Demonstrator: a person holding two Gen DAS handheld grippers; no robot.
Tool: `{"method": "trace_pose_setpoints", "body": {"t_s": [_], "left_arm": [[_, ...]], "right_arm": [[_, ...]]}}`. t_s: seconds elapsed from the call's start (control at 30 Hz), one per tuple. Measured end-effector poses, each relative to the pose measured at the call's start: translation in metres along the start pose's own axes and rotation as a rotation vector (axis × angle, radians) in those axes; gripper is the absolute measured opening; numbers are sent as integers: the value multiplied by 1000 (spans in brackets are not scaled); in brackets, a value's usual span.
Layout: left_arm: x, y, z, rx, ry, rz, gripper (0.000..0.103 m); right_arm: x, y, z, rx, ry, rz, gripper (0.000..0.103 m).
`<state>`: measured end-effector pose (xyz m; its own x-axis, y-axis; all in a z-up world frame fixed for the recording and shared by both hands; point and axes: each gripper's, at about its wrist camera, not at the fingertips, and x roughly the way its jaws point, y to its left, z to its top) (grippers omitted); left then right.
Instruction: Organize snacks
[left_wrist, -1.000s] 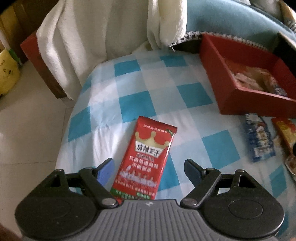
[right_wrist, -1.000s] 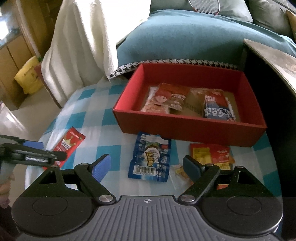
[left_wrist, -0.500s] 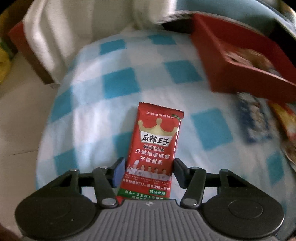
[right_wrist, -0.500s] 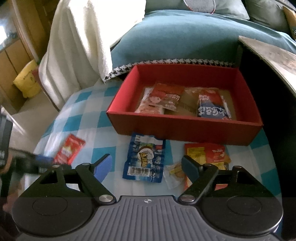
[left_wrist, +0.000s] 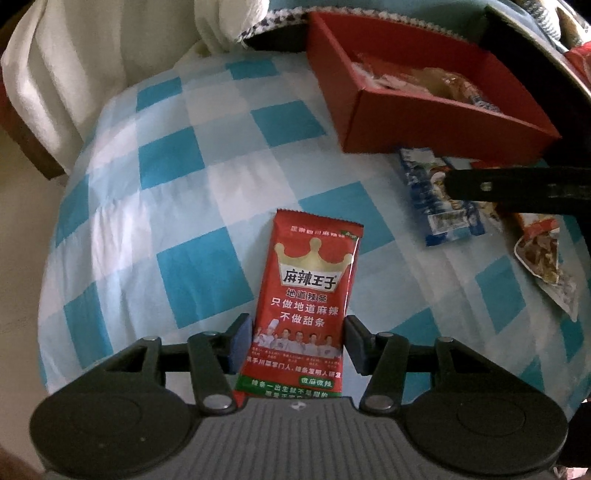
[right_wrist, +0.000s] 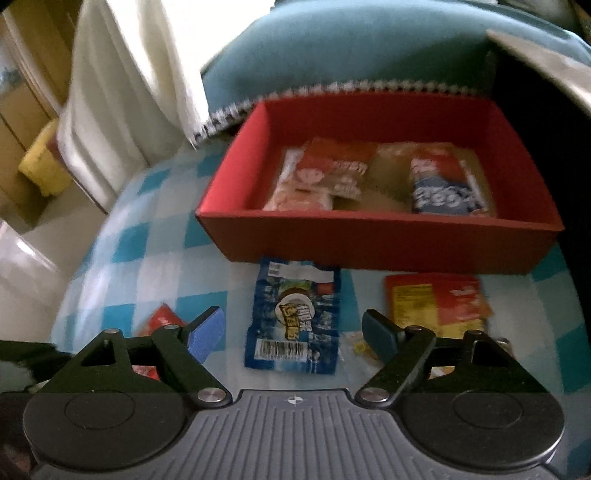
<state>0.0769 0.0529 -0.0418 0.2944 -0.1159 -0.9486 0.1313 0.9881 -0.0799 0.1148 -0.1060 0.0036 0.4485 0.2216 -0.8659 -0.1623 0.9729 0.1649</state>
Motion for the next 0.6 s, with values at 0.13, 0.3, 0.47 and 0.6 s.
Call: {"method": "trace_pose_setpoints", "body": {"t_s": [0.13,0.3,0.47,0.6], "left_arm": [[3,1,0,5,4,1,51],[8,-1,4,16,-2,15,60],[14,-8,8,54,-25,68,64],[13,-10,6,70,-17,59,62]], "right_arm": [[19,11,1,-46,8,-15,87],[44,13,-5,-93,13,-46,95],[46,17,-11,-182,-25,-91,91],[35,21,-15,-208,18,-64,77]]}}
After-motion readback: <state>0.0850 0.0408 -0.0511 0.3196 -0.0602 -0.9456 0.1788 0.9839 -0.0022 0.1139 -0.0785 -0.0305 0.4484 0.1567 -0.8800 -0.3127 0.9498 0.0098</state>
